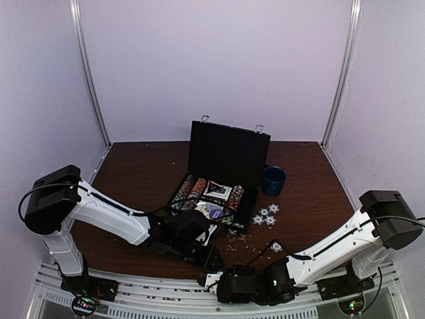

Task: Pack up texas hold em set
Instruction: Pick up the poker chip from the corner of the board.

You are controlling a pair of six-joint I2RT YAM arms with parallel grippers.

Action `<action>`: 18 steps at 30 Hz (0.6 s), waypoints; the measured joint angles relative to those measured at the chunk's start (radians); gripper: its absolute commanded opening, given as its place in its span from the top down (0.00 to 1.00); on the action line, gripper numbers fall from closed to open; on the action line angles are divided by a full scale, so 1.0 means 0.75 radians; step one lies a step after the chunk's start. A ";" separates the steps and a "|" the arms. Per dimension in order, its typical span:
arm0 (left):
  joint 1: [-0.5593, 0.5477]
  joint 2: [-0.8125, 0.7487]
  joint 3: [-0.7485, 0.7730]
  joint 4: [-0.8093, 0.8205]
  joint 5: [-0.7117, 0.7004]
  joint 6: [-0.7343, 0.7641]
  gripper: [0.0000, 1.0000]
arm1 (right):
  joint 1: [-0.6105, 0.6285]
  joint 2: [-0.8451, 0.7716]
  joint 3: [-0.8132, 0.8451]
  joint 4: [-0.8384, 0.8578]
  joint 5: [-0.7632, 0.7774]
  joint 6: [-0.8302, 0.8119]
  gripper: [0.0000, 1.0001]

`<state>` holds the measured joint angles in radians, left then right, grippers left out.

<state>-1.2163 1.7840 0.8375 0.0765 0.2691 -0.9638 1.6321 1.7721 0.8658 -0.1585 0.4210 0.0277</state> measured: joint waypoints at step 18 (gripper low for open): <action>0.001 0.000 -0.020 0.035 0.041 -0.015 0.72 | 0.003 0.107 0.055 0.069 0.066 -0.159 0.91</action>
<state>-1.2160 1.7840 0.8223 0.1028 0.2996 -0.9752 1.6344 1.8523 0.9070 -0.1066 0.4706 -0.0914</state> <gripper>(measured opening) 0.277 0.149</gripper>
